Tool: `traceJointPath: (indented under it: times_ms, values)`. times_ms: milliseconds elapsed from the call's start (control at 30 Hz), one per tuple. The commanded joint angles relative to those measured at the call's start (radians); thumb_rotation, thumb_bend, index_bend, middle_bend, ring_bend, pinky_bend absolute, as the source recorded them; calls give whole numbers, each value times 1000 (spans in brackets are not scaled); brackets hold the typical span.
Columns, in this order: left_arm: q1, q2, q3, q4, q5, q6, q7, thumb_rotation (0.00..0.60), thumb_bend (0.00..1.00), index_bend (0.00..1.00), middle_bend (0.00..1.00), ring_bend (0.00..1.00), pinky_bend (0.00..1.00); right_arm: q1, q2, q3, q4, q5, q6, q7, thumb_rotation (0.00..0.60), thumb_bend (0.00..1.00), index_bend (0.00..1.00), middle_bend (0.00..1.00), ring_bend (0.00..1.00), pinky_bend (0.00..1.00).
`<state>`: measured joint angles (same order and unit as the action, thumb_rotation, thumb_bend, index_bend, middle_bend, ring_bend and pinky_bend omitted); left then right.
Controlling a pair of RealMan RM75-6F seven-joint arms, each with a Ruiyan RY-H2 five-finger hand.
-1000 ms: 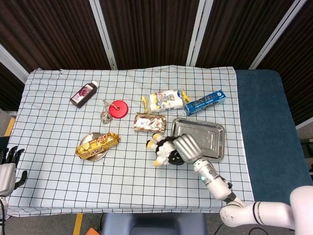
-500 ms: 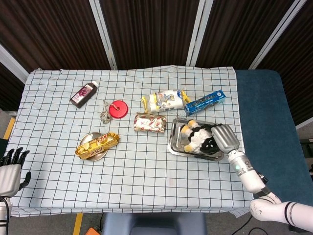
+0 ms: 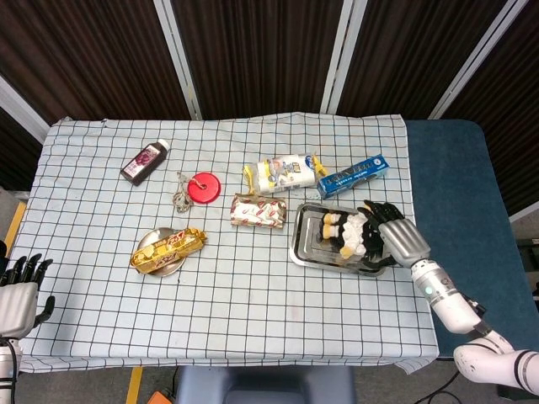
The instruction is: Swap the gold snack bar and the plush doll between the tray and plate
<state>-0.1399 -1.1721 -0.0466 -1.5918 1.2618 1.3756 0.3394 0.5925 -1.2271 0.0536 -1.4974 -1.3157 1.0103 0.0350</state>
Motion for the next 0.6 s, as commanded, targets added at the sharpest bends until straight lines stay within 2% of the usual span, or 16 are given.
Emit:
traceJointPath:
  times_ms: [33,133,200,300,400,600]
  values:
    - [0,-1,1,0,2,0,2,600,436,146,77,9,178,-79,27,-8,-53,-61,147,-7,600,84,0,0,0,0]
    - [0,-1,1,1,7,0,-4,600,436,146,78,9,178,-180,-3,-9,-39,-128,370,-49,600,83,0,0,0,14]
    - [0,-1,1,3,9,-1,-9,600,435,146,78,9,178,-250,-45,-11,39,-201,545,-98,600,84,0,0,0,36]
    - [2,0,0,1,13,1,-10,600,434,146,78,9,178,-338,-119,16,158,-206,722,-132,600,84,0,0,0,45]
    - [4,3,2,-8,24,9,-11,600,435,146,78,9,178,-398,-146,49,201,-131,761,-117,600,83,0,0,0,47]
    - [7,0,15,-19,53,18,8,600,435,146,78,10,179,-432,-99,94,180,23,632,-109,600,83,0,0,0,66]
